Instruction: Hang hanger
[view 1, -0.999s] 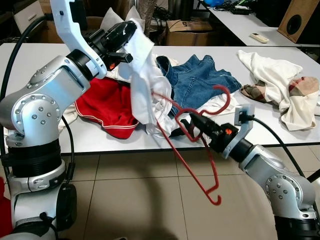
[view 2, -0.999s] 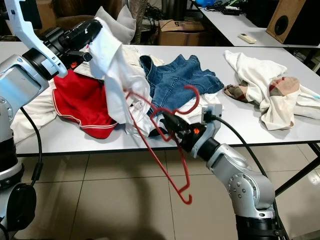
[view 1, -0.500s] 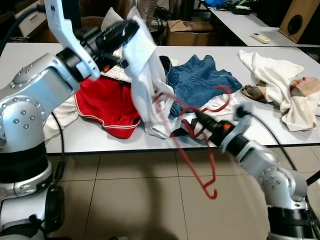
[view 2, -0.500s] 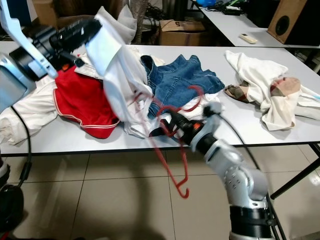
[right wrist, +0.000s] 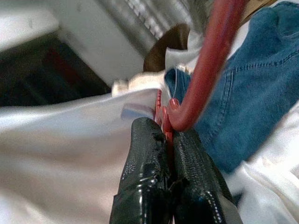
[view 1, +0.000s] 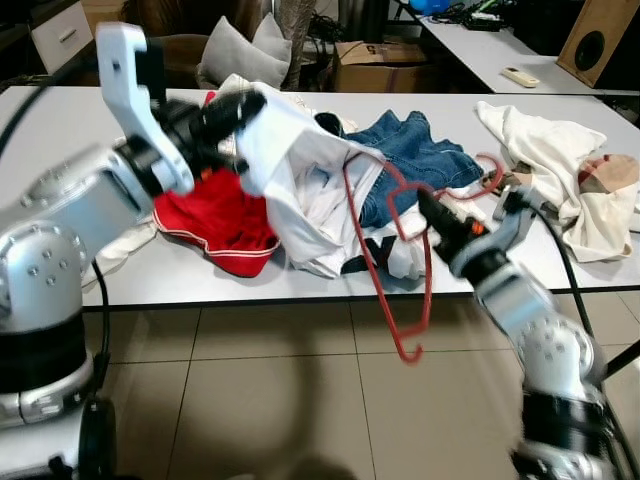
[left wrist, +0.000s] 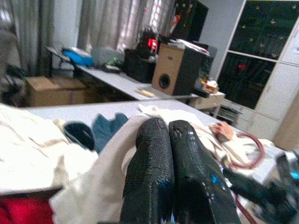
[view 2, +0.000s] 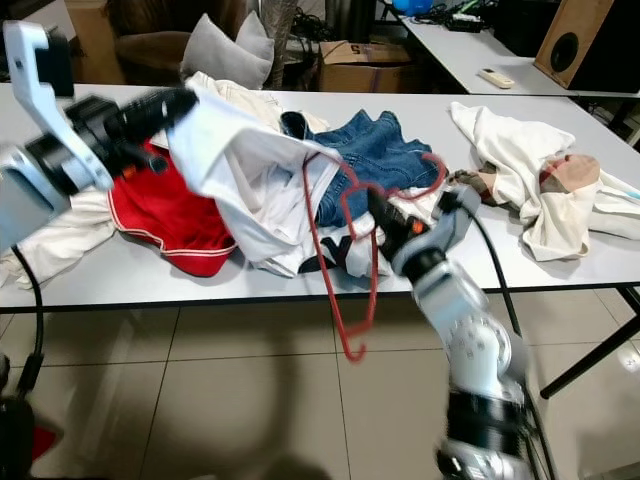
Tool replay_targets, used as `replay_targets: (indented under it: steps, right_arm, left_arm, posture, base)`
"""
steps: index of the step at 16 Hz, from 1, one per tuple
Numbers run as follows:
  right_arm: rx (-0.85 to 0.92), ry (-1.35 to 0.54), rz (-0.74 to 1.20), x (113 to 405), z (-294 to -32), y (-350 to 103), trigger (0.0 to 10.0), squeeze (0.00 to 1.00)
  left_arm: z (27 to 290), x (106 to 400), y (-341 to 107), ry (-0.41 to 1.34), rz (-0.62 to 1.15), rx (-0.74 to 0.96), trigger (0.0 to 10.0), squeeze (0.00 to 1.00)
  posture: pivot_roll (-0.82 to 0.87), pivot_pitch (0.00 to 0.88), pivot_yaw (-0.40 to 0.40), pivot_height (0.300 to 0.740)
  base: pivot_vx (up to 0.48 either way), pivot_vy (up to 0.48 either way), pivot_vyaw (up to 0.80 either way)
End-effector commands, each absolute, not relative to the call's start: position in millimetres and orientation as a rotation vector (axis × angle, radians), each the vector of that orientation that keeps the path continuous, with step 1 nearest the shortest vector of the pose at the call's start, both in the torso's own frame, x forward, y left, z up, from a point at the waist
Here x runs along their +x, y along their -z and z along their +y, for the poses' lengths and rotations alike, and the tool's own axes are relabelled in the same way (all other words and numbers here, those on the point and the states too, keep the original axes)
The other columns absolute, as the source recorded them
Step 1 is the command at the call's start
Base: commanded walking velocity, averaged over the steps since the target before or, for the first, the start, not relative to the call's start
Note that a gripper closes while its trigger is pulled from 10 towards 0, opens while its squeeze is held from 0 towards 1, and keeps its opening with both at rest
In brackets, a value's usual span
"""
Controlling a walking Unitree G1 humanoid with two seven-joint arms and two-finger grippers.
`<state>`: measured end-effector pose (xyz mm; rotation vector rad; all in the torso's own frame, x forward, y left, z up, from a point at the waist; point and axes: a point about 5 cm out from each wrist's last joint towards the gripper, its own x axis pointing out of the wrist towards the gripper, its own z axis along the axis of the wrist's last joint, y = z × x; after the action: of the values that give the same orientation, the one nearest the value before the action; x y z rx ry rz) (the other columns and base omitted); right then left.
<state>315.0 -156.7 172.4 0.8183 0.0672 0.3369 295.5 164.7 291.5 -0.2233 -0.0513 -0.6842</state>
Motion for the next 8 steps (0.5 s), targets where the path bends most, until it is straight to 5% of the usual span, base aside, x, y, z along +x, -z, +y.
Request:
replay_targets:
  steps: [1,4,8]
  right_arm:
    - [0.876,-0.314,0.024,319,-160,-179,10.0,0.0]
    - [1.121,-0.337,-0.02,338,-144,-198,10.0,0.0]
    - [1.213,-0.364,-0.015,344,-134,-203,10.0,0.0]
  left_arm:
    - [157,292,-288,0.717,-0.035,-0.231,0.0,0.0]
    - [131,284,-254,0.807,0.08,-0.34,0.0,0.0]
    - [118,278,-239,0.877,0.15,-0.357,0.0,0.0]
  posture:
    - [-0.08,0.0,-0.032,0.74]
    - [-0.08,0.0,-0.03,0.74]
    - [-0.08,0.0,-0.029,0.74]
  base:
    - [0.0,0.0,0.0]
    - [0.0,0.0,0.0]
    - [0.0,0.0,0.0]
